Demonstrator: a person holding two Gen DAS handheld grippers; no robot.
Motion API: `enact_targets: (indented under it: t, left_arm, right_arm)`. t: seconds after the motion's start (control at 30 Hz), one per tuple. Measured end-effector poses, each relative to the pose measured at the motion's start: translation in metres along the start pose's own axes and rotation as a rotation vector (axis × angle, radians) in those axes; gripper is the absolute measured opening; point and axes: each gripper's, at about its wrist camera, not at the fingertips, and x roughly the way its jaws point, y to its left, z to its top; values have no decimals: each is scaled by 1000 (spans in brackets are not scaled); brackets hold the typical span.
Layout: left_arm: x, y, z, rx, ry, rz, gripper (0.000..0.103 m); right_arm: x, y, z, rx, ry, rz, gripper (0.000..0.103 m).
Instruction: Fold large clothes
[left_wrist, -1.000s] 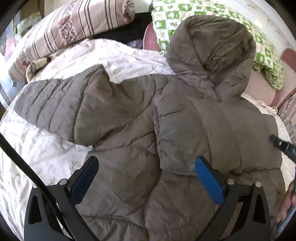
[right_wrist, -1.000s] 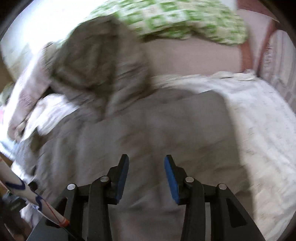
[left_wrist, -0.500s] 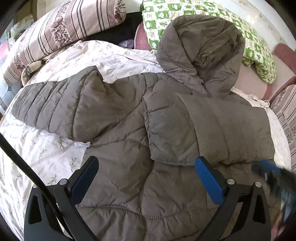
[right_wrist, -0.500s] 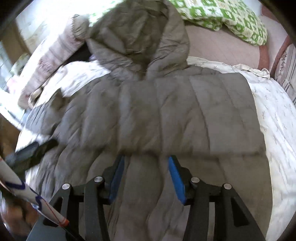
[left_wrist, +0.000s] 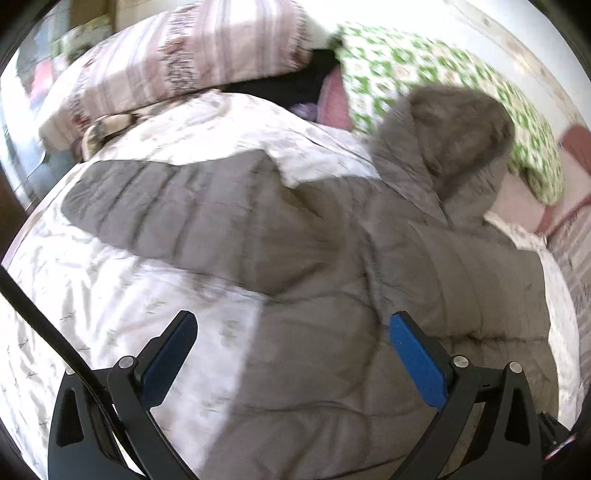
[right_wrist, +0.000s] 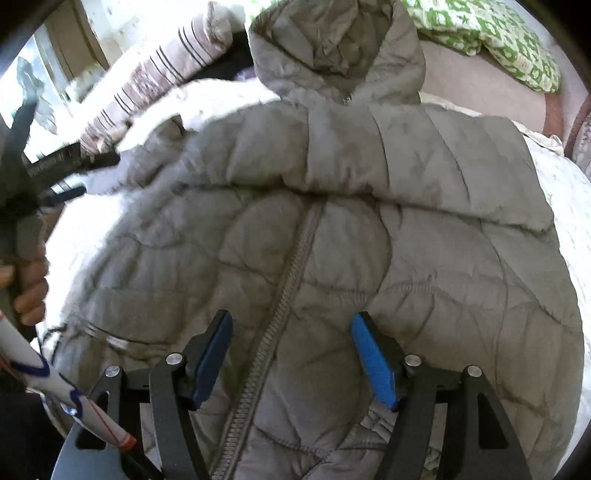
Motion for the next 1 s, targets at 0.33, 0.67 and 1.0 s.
enact_targets:
  t: [0.33,0.67,1.0]
  left_arm:
    - [-7,126,35,-200,-34,93,103]
    - [37,282,57,-594,-3,-34,100]
    - [83,340,89,-687,-29,-58,70]
  right_arm:
    - [-11,15,-6,-66,-40,63,73]
    - [-24,13,5,-31,-89,131,73]
    - [-14,11,15,-7,-76,173,73]
